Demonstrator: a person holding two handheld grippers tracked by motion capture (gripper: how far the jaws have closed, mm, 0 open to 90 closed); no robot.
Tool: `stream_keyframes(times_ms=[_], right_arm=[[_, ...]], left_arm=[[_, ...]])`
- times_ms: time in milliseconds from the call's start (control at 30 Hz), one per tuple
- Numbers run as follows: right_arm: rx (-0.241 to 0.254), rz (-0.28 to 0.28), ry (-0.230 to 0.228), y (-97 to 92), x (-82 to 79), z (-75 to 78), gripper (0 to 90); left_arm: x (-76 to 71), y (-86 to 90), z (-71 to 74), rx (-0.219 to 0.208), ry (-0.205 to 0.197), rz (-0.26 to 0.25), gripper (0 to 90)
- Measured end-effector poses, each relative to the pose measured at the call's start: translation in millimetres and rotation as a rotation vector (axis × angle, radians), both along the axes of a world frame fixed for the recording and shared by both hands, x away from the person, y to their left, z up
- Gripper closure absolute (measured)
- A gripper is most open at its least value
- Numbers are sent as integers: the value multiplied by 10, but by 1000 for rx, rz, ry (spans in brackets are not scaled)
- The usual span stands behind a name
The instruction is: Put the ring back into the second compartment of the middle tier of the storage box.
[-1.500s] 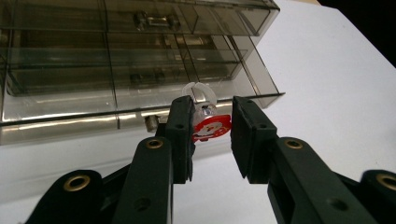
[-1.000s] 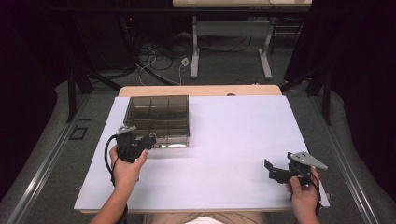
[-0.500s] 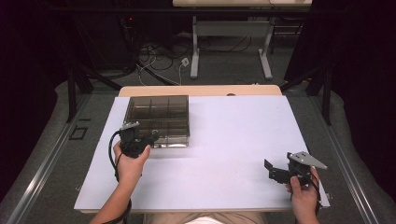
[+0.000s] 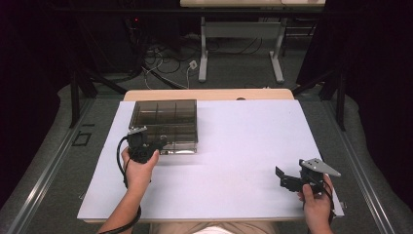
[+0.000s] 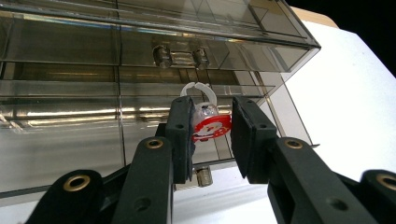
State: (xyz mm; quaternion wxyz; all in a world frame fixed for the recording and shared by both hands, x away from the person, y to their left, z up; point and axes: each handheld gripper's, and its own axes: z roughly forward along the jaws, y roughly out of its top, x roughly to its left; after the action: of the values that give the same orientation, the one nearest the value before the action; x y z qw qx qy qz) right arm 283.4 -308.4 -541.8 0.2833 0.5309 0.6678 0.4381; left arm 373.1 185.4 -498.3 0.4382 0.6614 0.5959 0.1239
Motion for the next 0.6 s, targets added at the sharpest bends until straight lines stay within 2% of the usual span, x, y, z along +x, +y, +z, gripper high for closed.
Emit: stream_keyframes(times_ms=[100,200,300,400,600], right_arm=[[-2,-1,8,2,-3,1,43],[-2,8,-6,5,7,-10,43],[-4,7,12,6,2,-4,43],[1,7,-7,7,11,-16,43],[5,4,-8,8,12,-17,44]], left_arm=[[9,-11,-20,-1,4,2,693],[19,-17,-46,2,4,6,692],[26,-14,-67,3,14,3,692],[31,-21,-88,8,9,15,692],[33,-19,-121,18,18,20,691]])
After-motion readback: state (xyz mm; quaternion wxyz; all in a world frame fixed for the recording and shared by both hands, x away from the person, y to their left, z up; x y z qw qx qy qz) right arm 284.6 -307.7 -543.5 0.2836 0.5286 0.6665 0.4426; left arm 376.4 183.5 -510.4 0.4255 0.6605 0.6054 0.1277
